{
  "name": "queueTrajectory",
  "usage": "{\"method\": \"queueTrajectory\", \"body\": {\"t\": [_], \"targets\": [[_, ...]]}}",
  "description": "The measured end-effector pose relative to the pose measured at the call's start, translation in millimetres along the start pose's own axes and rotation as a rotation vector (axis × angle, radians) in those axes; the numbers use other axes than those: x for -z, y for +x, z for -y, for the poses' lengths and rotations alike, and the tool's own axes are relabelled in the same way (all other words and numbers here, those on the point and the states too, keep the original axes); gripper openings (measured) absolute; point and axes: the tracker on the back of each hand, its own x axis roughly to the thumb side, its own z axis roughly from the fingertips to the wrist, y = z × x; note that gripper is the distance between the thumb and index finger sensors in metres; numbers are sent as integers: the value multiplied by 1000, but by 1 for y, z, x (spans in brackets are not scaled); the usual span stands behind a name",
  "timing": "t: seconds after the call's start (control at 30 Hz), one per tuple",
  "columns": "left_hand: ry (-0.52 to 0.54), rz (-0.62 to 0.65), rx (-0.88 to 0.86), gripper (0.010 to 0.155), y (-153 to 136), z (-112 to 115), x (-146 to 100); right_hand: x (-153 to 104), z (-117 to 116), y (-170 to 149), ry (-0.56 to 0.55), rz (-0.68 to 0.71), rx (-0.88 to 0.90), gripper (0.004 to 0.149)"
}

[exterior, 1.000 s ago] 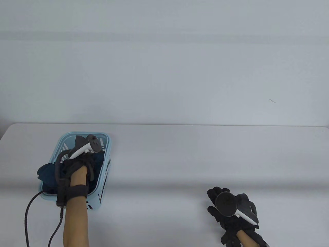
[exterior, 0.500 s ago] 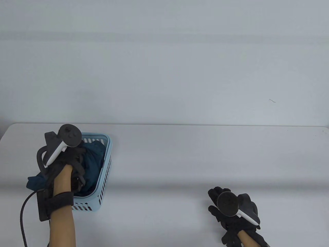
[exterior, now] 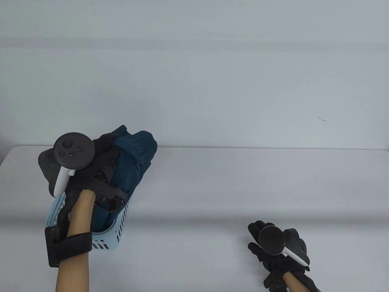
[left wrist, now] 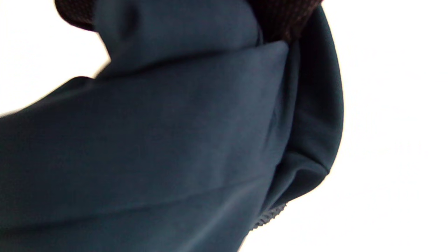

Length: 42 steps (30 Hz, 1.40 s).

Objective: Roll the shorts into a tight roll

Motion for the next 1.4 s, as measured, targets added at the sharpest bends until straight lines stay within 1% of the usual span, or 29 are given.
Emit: {"method": "queueTrajectory", "body": {"t": [0.1,0.27,0.4,0.5,0.6,0.67,0.7,0.73,0.77,0.8,0.83,0.87,0.93,1.0,1.07,1.13,1.3,1.4], "targets": [[-13,56,-47,39,20,8,-1,0,-1,0,2,2,2,63],[-67,142,-153,39,52,27,-2,1,-1,0,6,4,3,64],[-135,193,-258,39,72,47,-1,1,-1,0,4,4,4,64],[-188,210,-314,39,75,66,-1,1,-1,-1,0,2,5,64],[-247,200,-343,39,65,90,-2,1,-1,-3,-1,-3,8,64],[-298,167,-303,40,49,109,-5,1,-1,-5,5,-14,7,64],[-345,143,-245,42,37,122,-8,1,-1,-7,7,-22,7,64],[-387,127,-208,45,28,130,-10,1,-1,-8,9,-26,7,64],[-445,96,-155,49,13,143,-16,1,-1,-9,10,-33,6,64],[-471,55,-109,52,-1,155,-22,1,-1,-11,9,-40,7,65],[-479,40,-85,54,-8,162,-26,2,0,-11,9,-43,9,64],[-493,24,-40,56,-18,173,-33,2,0,-12,8,-46,12,64],[-524,32,16,56,-27,189,-46,2,0,-13,9,-50,13,64],[-561,49,35,56,-27,203,-55,2,0,-13,12,-51,13,64],[-599,95,48,56,-16,221,-66,2,-1,-12,20,-49,8,64],[-625,142,73,56,-3,236,-71,3,-3,-11,25,-46,3,64],[-644,200,188,55,17,276,-64,2,-4,-9,36,-42,-1,64],[-687,244,225,54,25,299,-62,3,-4,-10,38,-43,6,64]]}}
